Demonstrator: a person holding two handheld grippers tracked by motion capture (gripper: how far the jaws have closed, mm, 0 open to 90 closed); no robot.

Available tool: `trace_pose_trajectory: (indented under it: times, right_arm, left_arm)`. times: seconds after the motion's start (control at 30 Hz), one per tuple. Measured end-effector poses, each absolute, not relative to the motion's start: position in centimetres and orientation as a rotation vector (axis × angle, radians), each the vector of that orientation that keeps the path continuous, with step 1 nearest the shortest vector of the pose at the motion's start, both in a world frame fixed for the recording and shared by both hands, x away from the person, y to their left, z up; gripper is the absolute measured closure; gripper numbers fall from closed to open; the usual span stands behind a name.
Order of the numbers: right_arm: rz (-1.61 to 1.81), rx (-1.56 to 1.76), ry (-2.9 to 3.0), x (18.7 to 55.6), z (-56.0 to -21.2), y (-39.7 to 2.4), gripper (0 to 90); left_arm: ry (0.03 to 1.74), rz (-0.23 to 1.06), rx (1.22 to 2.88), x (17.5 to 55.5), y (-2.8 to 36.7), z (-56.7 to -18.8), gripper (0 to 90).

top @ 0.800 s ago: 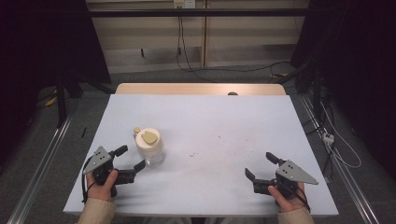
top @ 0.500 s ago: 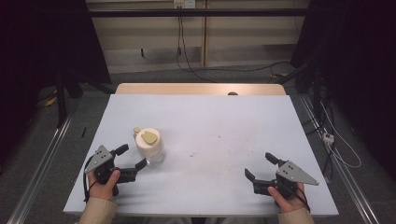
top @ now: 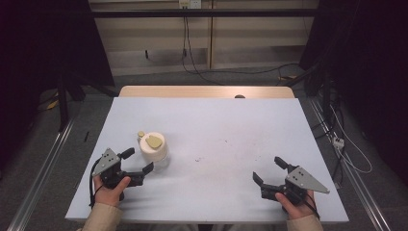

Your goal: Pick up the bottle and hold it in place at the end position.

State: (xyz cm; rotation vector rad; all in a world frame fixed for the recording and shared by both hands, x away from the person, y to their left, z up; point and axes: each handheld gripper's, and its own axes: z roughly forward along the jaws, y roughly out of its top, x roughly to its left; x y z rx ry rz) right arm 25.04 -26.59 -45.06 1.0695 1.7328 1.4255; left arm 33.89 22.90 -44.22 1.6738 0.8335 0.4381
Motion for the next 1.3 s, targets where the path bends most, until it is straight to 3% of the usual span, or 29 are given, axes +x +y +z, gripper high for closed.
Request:
trace_pose_trajectory:
  times: [1.3]
  right_arm:
    - [1.448, 1.069, 1.747, 25.0, -45.0, -26.4, 6.4]
  left_arm:
    - [0.909, 0.510, 1.705, 36.5, 19.0, -44.6, 3.6]
